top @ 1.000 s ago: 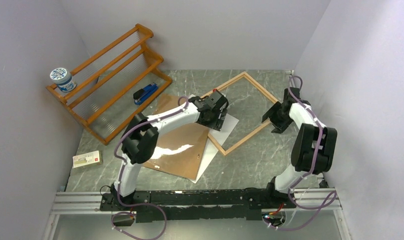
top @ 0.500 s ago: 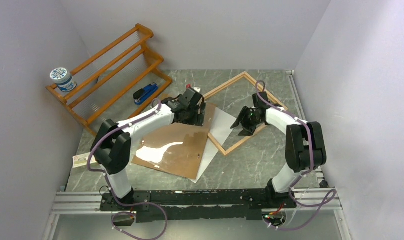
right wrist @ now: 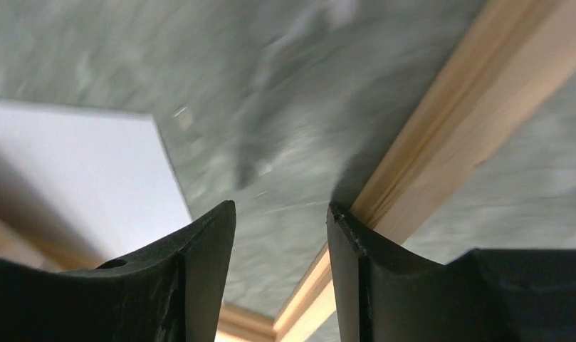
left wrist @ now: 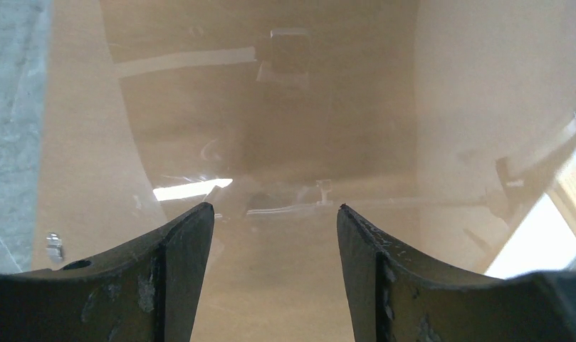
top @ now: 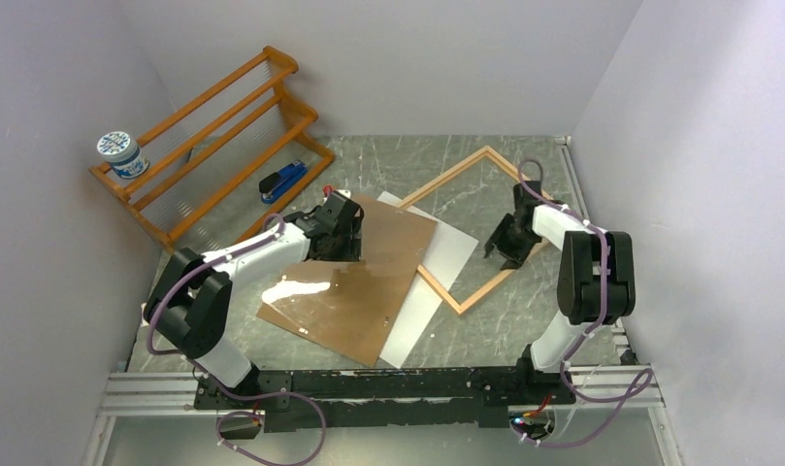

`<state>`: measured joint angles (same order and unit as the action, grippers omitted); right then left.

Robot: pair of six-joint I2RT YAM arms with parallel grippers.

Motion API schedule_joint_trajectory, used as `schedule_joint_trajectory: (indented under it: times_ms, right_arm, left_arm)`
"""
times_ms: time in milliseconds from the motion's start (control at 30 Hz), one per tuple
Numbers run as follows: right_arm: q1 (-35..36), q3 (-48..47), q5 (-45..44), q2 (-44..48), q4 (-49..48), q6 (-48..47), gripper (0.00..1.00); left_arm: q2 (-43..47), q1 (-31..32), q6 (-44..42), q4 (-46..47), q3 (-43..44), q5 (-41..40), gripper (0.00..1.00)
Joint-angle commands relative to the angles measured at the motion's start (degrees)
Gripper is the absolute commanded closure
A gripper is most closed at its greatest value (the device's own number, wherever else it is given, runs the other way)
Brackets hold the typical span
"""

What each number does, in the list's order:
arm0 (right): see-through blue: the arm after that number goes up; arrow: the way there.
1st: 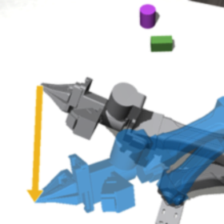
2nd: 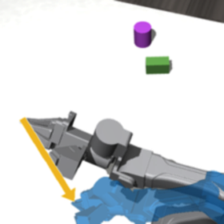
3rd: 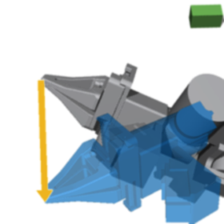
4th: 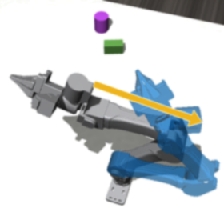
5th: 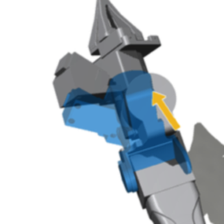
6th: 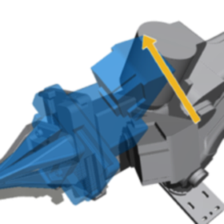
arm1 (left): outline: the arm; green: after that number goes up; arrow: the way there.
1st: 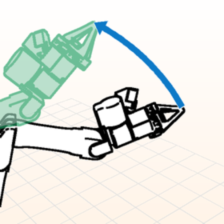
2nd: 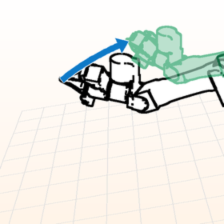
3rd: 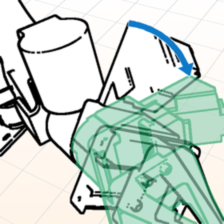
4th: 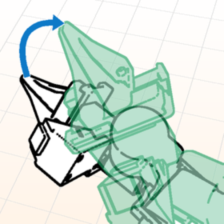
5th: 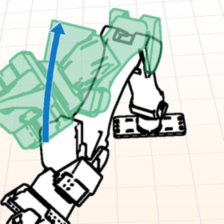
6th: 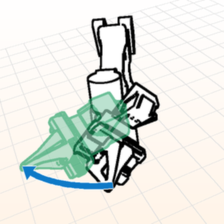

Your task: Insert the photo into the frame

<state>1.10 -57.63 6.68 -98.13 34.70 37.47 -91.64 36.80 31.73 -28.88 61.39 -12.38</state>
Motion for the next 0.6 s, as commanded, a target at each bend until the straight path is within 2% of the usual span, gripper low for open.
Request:
schedule_joint_trajectory:
  times_ms: [0, 133, 233, 400, 567]
  right_arm:
    - [-5.2, -2.6, -19.9, 0.7, 7.2, -4.9, 0.46]
    - [-5.6, -6.8, -25.6, -0.7, 8.8, -4.8, 0.46]
    - [-3.9, -10.1, -22.5, -0.5, 7.8, -5.0, 0.46]
    - [4.9, -20.1, -14.1, -4.8, 6.6, -2.3, 0.41]
    - [11.9, -34.9, -14.3, -14.5, 8.8, 2.2, 0.33]
  left_arm:
    - [1.6, -0.9, 2.7, 3.1, -1.2, -1.9, 0.32]
    - [0.6, -1.0, 3.6, 2.5, -1.2, -2.0, 0.34]
    - [0.4, -1.2, 3.0, 2.9, -1.4, -0.9, 0.35]
    - [0.8, -1.1, 1.5, 4.4, -3.2, 0.9, 0.39]
    - [1.8, -1.3, 0.8, 4.6, -5.0, 1.3, 0.41]
